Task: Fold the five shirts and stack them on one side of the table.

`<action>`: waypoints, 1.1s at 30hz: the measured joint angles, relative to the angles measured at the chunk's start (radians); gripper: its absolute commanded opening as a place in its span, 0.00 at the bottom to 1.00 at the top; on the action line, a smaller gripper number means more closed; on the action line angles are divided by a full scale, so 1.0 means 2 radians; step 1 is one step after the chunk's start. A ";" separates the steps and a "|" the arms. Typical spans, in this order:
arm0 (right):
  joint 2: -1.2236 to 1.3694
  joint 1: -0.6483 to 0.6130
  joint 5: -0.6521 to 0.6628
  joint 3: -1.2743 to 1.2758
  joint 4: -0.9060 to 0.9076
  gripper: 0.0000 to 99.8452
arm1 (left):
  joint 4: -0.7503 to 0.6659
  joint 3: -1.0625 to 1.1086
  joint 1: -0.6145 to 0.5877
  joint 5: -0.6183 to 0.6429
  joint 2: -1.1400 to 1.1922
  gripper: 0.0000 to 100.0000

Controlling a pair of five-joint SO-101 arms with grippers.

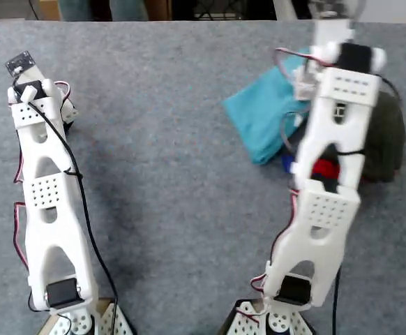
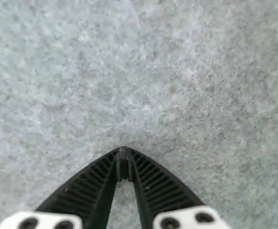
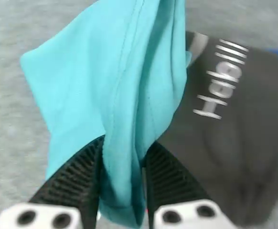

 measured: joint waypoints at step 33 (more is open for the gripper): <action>-0.032 0.166 0.031 -0.028 -0.001 0.34 | 0.000 0.000 -0.001 0.000 0.000 0.03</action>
